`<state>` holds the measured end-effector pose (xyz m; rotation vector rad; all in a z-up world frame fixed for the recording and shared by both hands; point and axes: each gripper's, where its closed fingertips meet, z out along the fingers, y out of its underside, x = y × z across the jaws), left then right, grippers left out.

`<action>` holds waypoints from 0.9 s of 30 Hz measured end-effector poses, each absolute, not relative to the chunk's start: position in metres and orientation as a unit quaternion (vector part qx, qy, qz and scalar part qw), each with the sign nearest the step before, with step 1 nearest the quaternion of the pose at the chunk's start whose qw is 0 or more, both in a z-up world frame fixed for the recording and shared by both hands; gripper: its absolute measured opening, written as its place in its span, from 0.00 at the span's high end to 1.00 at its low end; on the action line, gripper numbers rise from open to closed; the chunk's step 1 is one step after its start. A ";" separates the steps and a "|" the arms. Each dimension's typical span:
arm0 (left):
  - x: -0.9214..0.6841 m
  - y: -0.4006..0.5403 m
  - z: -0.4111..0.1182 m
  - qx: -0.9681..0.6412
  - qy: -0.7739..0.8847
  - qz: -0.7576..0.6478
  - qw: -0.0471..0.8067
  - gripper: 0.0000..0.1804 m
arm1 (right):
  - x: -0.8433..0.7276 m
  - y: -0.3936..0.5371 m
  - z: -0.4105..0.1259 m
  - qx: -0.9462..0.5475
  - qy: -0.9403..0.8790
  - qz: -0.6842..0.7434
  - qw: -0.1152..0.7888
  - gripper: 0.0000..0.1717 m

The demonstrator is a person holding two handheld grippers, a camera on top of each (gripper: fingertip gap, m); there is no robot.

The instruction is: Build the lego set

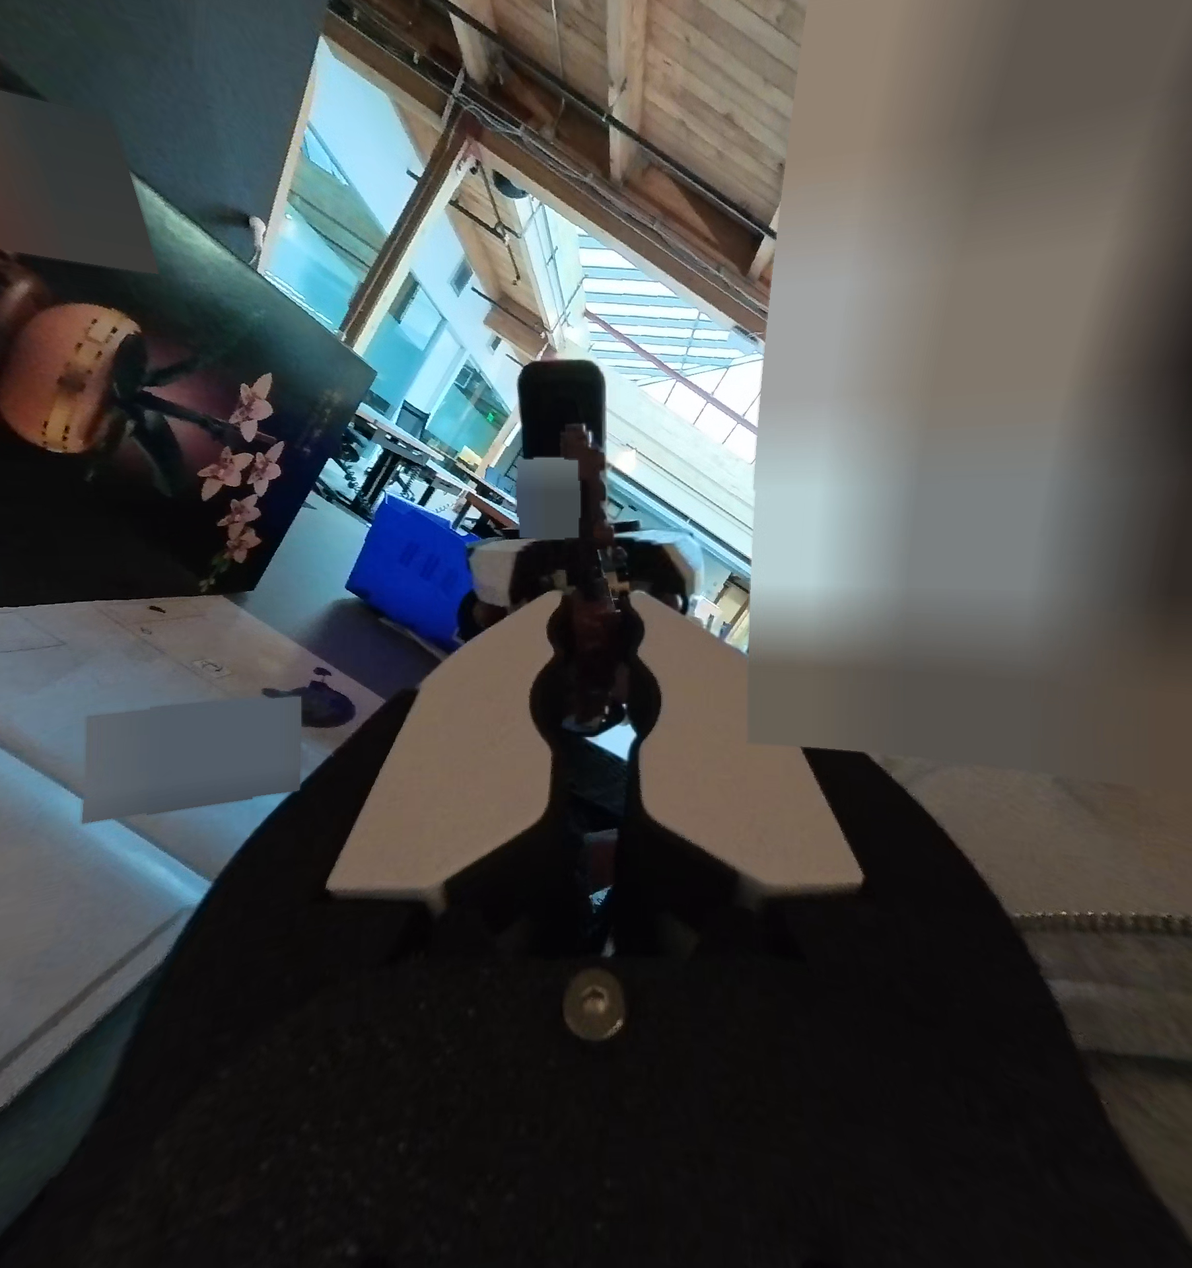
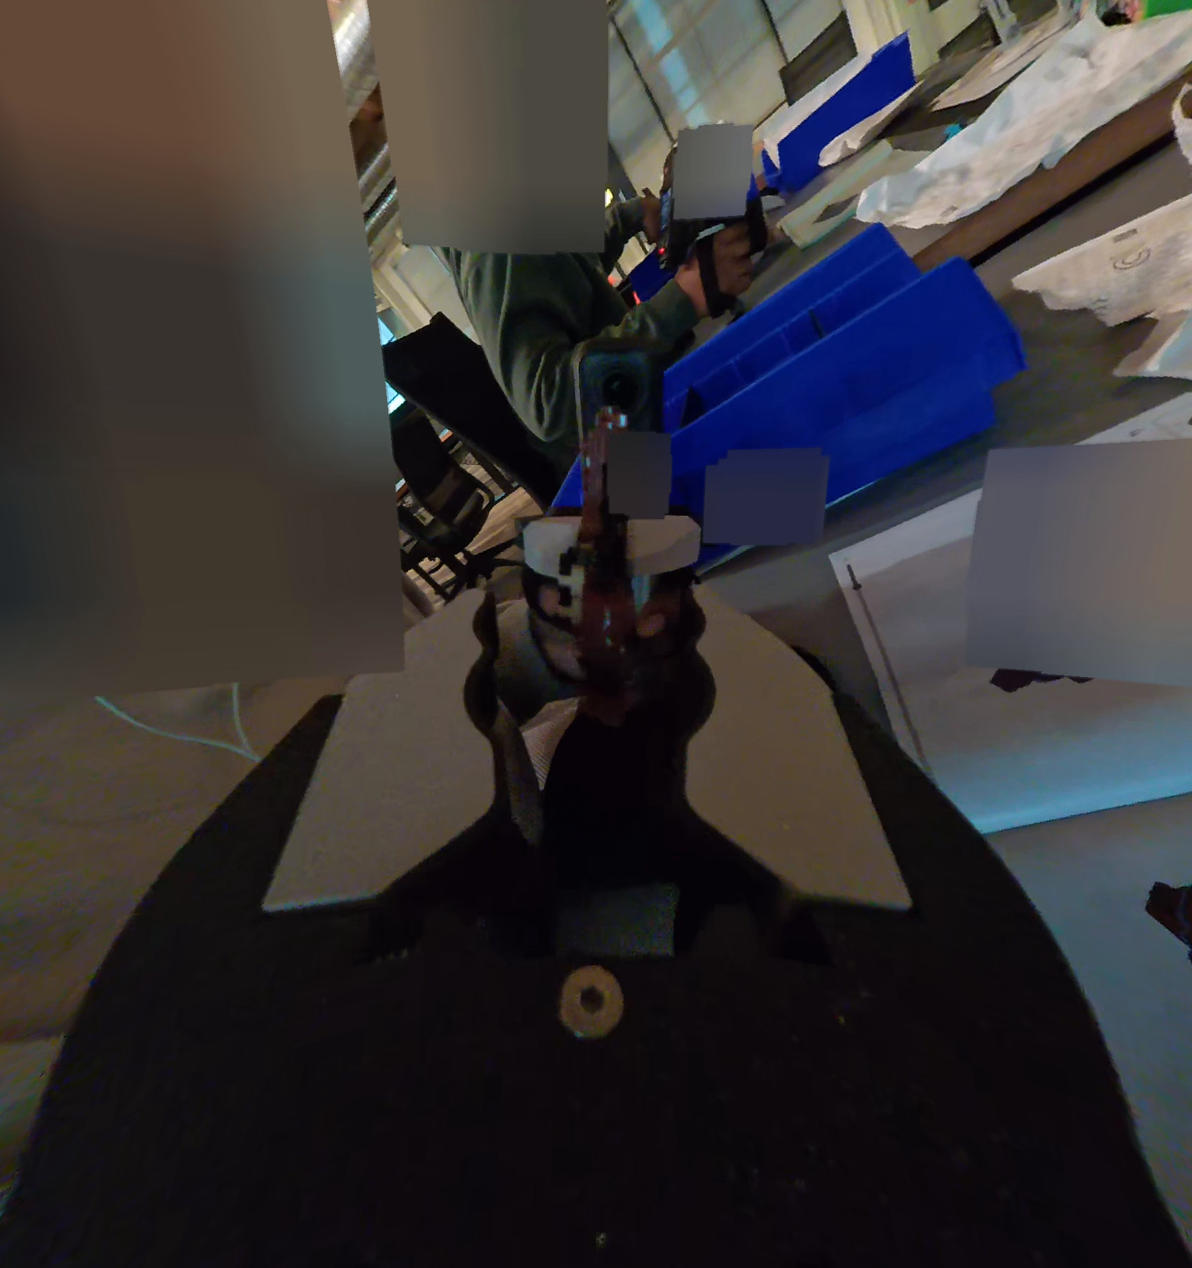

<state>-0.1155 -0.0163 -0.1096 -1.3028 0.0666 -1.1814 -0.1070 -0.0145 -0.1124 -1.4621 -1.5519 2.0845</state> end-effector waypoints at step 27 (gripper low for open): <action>-0.112 -0.017 -0.108 -0.598 0.083 -0.436 0.667 0.93 | -0.108 -0.018 -0.108 -0.465 -0.526 0.704 0.110 0.81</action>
